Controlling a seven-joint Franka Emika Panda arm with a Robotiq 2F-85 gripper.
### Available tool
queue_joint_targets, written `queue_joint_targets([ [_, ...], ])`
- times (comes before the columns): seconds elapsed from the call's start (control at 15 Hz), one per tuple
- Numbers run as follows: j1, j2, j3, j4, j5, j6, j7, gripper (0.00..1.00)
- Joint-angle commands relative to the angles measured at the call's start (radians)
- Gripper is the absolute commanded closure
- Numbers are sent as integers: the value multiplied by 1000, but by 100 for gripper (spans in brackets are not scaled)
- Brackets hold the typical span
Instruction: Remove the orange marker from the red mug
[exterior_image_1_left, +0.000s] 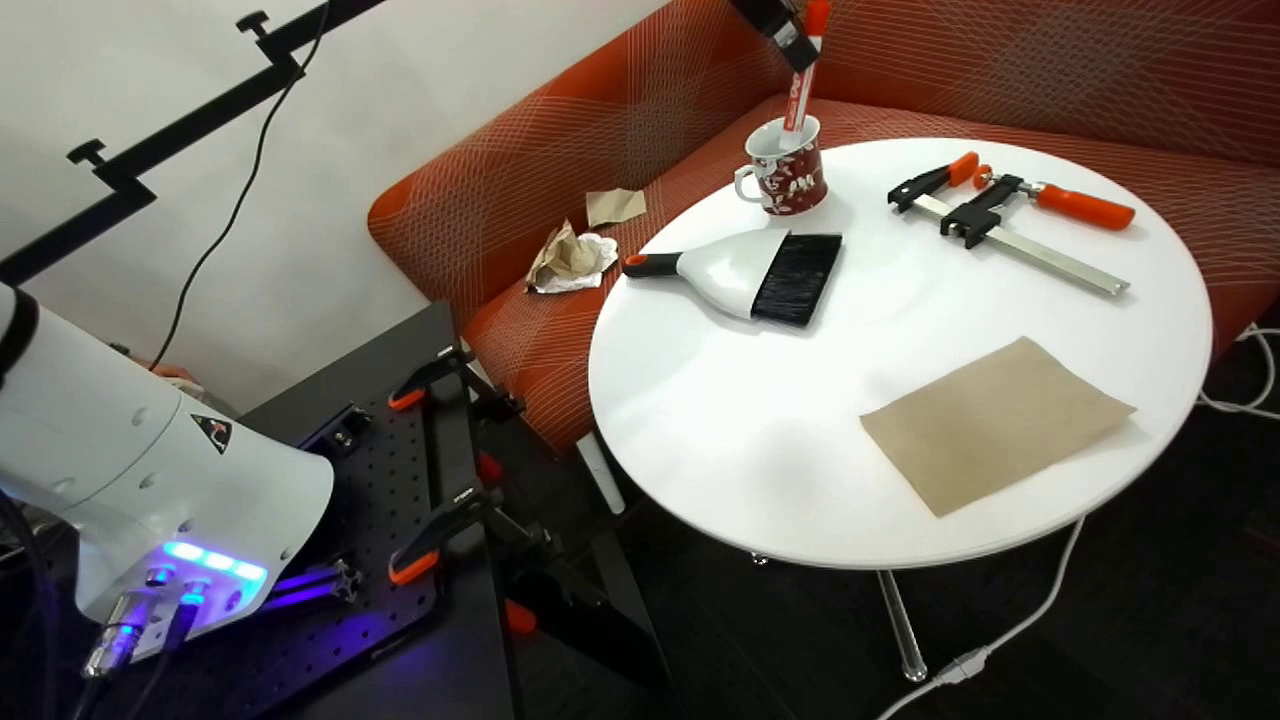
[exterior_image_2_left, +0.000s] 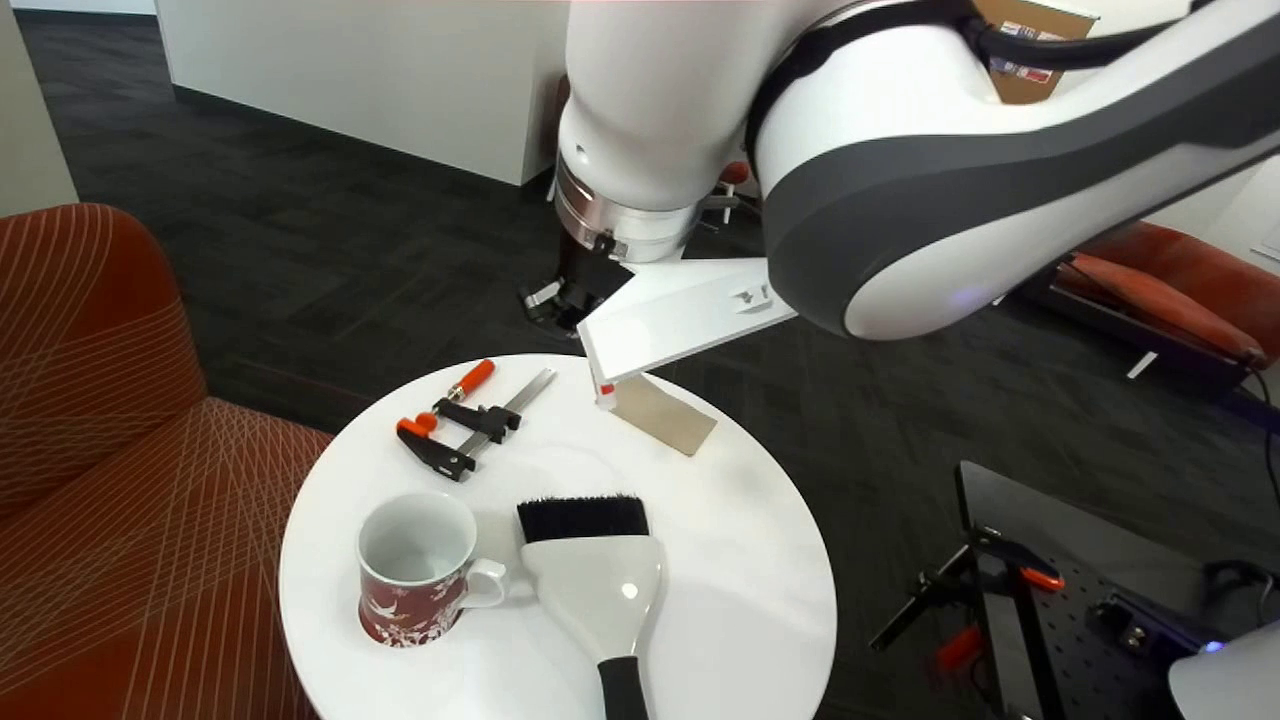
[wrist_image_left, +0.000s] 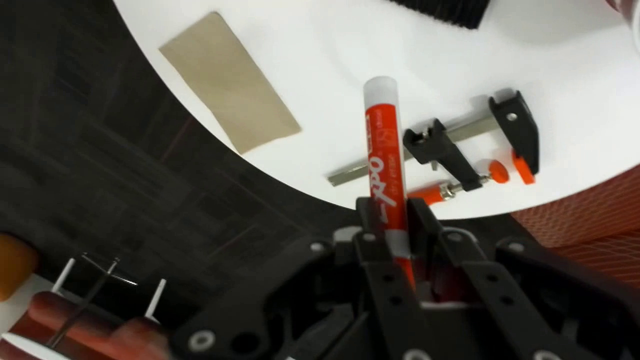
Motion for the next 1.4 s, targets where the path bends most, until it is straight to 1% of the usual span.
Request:
queue_joint_targets([
  [0.0,-105,-23,113,3,-65,-39,36,81],
  [0.2,-128,-26,133,0,-67,-46,34,81],
  [0.27,-128,-26,134,0,-67,-46,34,95],
  [0.33,-149,-15,155,16,-68,-56,5,95],
  [0.53,-251,17,227,61,-68,-56,-44,95],
  [0.73,-335,66,258,122,-44,-71,-110,95],
  [0.87,-388,108,281,167,-12,-83,-194,95],
  [1.13,-455,210,305,256,76,-113,-355,95],
  [1.33,-476,295,307,320,131,-139,-453,95],
])
